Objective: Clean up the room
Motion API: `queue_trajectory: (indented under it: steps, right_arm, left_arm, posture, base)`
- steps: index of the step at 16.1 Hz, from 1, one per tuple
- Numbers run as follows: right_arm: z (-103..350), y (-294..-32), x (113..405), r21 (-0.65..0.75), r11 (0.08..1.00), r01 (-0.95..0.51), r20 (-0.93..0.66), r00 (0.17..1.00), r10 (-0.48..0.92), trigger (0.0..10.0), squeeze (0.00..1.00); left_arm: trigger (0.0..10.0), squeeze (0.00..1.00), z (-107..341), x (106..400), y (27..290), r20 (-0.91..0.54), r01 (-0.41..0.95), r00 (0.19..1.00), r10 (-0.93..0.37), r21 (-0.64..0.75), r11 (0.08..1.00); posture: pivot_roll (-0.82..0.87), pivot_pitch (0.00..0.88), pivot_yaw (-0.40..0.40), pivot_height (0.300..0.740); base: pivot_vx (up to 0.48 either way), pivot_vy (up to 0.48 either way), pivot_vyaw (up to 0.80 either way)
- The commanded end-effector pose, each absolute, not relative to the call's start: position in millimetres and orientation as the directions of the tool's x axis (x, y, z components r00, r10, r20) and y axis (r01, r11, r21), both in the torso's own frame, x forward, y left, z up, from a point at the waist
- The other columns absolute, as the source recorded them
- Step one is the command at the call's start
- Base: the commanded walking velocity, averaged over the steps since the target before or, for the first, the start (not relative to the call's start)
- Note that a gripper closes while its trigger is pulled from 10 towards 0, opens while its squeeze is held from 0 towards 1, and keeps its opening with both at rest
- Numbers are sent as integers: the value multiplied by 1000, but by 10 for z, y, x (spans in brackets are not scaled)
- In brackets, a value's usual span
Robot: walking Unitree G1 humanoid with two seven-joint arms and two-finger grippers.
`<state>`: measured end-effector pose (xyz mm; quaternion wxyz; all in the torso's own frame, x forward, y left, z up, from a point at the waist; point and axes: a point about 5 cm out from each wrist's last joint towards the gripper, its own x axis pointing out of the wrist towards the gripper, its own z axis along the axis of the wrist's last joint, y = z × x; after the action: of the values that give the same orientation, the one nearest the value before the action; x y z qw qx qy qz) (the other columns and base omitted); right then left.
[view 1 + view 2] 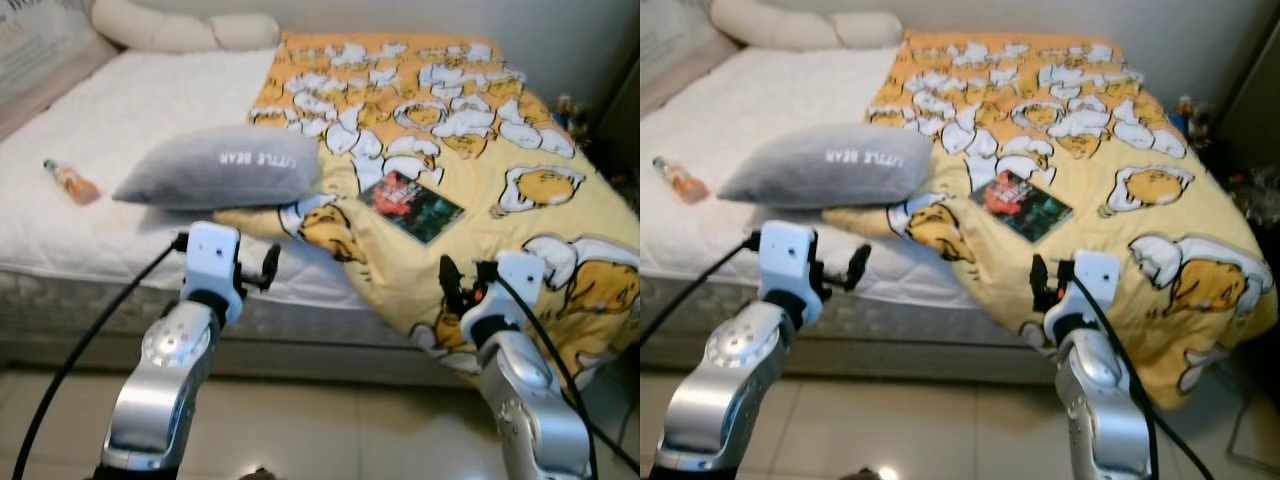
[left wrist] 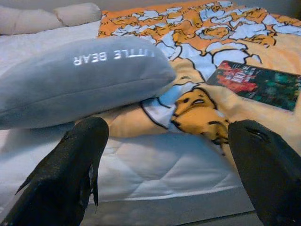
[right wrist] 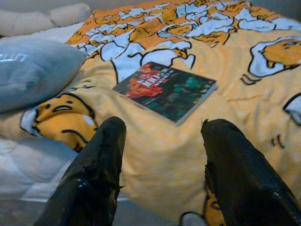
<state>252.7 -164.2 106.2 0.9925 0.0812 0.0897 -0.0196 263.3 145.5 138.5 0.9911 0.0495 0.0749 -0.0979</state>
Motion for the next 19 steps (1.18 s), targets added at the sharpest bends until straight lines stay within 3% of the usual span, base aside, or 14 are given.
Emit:
queue_trajectory:
  steps: [1, 19]
  right_arm:
    - [1085, -1565, 2545, 164, 986, 20, -173, 985, 9, 10000, 24]
    - [1071, -1553, 2516, 161, 987, 10, -180, 983, 20, 10000, 0]
  left_arm:
    - [10000, 906, 1387, 2629, 1539, -159, 173, 975, -156, 102, 980]
    - [10000, 902, 1375, 2588, 1555, -168, 169, 974, -151, 101, 980]
  posture:
    - [50, 0, 20, 740]
    - [50, 0, 22, 740]
  base:
    - [0, 386, 0]
    - [0, 385, 0]
